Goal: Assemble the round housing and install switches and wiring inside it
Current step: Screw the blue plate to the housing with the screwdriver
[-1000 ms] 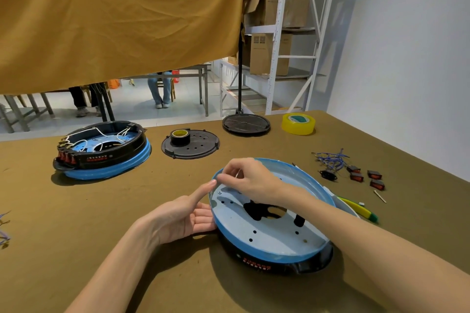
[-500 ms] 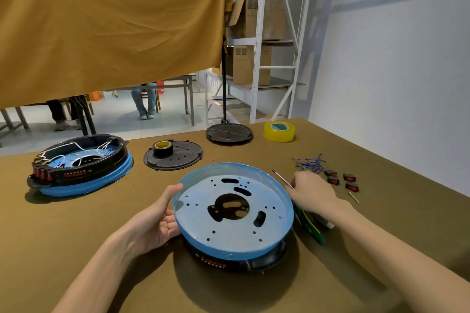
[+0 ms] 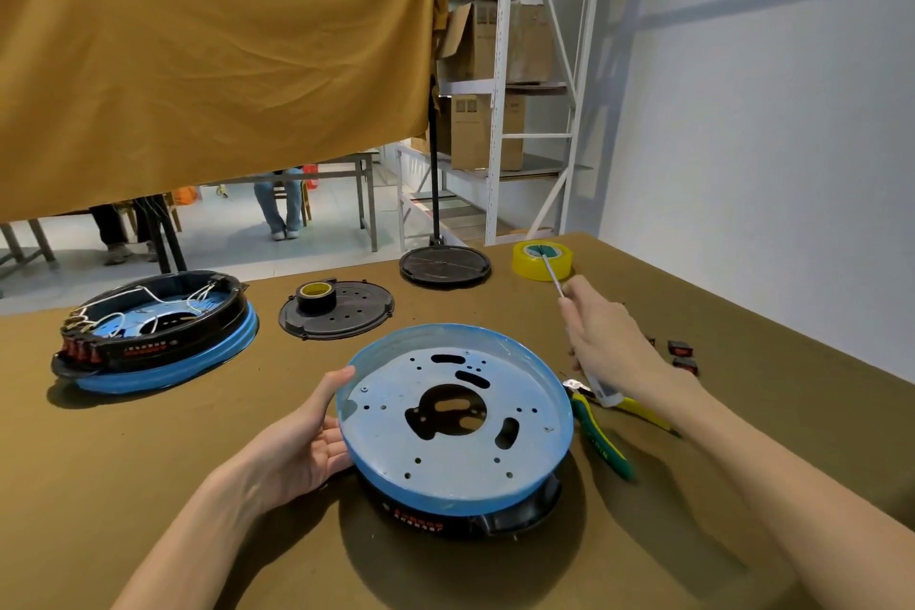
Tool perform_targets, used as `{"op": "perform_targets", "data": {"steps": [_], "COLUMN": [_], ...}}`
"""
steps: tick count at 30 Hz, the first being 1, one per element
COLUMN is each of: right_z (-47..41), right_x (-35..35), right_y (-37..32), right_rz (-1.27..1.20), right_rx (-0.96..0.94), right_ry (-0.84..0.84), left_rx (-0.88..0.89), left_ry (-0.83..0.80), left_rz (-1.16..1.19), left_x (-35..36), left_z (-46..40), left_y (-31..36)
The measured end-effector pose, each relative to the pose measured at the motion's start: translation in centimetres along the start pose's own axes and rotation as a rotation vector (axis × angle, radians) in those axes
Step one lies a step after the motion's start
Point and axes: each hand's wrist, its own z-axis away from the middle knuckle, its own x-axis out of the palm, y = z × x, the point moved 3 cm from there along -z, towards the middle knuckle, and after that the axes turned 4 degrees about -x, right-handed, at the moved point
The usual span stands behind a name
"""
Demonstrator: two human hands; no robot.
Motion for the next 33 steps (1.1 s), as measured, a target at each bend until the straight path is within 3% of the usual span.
{"op": "perform_targets", "data": {"steps": [5,8,15,17,21,25,28,33], "right_z": [-0.8,-0.7,-1.4,-1.7,-2.7,-3.8,-4.1,-3.8], "right_x": [1.3,2.0,2.0,1.4,0.1,-0.3,-0.3,0.7], "right_y": [-4.4,-6.6,-7.6,-7.9,-8.3,-8.0,-8.2,-8.9], "right_rz": [-0.525,-0.491,-0.497,-0.493,-0.836,-0.950,-0.856,-0.601], "right_rx": [0.353,0.318,0.215,0.213,0.261,0.297,0.235,-0.075], "right_ry": [-0.523,-0.722,-0.354,-0.348,-0.308,-0.284,-0.234,0.012], "left_rx": [0.000,0.003,0.011,0.010,0.004,0.007,0.011,0.025], "left_ry": [-0.012,-0.021,-0.052,-0.053,-0.046,-0.061,-0.066,-0.084], "left_rz": [-0.002,0.012,0.034,0.040,0.041,0.035,0.038,0.037], "left_x": [0.1,0.2,0.2,0.2,0.2,0.2,0.1,0.0], "left_z": [0.2,0.4,0.4,0.3,0.2,0.3,0.3,0.2], "left_y": [0.0,-0.1,-0.2,-0.2,-0.1,-0.1,-0.1,-0.1]}}
